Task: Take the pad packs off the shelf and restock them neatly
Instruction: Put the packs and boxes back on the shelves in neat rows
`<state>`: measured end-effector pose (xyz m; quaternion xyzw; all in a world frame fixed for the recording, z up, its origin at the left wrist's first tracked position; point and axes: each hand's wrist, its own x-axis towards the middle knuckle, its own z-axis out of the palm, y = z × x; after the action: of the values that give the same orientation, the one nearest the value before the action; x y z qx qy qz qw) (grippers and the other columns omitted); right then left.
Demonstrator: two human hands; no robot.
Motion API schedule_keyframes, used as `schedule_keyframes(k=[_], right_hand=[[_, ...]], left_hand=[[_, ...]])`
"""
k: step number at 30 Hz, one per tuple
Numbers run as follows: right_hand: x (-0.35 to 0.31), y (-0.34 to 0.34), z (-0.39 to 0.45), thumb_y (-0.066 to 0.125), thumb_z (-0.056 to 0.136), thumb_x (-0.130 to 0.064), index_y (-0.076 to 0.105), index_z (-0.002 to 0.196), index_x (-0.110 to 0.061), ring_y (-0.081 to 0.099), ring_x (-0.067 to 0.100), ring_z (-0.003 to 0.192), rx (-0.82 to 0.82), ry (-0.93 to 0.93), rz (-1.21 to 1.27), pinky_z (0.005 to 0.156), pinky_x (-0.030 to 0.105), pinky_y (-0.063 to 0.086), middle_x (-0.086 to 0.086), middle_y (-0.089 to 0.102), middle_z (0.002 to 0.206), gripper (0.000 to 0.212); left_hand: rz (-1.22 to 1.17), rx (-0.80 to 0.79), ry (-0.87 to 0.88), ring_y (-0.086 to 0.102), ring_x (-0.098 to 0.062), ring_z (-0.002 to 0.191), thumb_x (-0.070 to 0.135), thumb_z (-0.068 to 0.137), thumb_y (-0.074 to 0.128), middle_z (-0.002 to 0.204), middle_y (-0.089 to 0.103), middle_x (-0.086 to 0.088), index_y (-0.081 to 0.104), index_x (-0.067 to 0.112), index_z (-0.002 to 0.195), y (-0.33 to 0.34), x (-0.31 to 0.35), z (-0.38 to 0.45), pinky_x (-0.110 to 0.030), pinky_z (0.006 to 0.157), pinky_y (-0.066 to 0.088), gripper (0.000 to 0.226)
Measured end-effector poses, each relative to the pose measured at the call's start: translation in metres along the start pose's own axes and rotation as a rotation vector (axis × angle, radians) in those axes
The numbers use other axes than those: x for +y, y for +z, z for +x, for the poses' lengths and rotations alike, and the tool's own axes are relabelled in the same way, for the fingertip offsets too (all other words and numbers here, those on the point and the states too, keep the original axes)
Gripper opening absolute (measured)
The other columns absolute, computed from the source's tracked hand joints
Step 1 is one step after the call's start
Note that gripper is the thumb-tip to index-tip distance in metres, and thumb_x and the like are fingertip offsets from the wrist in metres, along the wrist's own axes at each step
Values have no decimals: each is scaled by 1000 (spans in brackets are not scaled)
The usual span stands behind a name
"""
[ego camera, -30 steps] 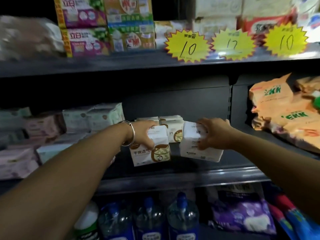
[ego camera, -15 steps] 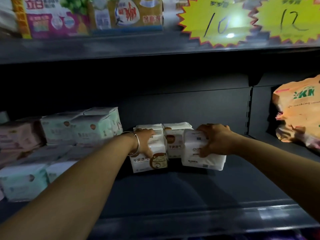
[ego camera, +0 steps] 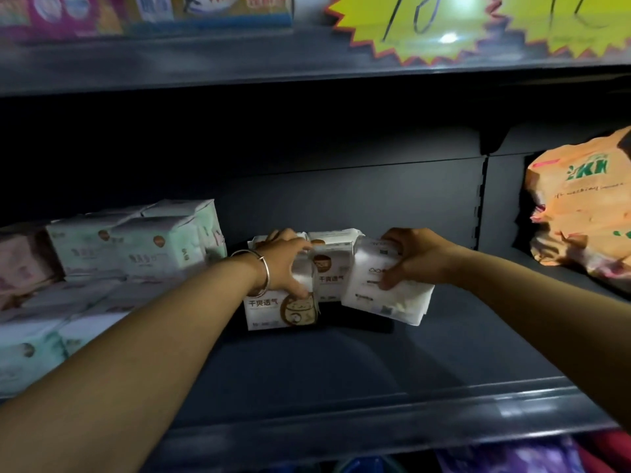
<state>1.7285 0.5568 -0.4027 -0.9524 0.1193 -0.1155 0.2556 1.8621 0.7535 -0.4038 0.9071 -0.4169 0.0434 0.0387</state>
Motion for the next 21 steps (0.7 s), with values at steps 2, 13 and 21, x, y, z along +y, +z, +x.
schedule_keyframes(k=[2,13,21], right_hand=[[1,-3,-6,83,63,-15,58,108,-19,61,24,97,4,8,128,87,39,53,3,63,106,51],[9,7,-48,83,65,-12,50,127,-18,39,20,122,313,-387,90,92,18,33,2,48,130,70],[23,9,-58,57,81,11,47,125,-30,26,14,141,250,-323,367,102,31,43,-2,32,148,61]], left_hand=[[-157,63,44,32,-17,129,37,69,80,137,32,0,32,22,142,-2,16,-5,-26,103,31,89],[-1627,-221,-383,60,-36,102,66,85,37,105,64,-10,57,18,111,3,71,-29,-54,68,51,58],[-1506,97,-325,64,-21,88,10,80,69,108,66,-11,56,13,120,3,70,-32,-31,67,55,42]])
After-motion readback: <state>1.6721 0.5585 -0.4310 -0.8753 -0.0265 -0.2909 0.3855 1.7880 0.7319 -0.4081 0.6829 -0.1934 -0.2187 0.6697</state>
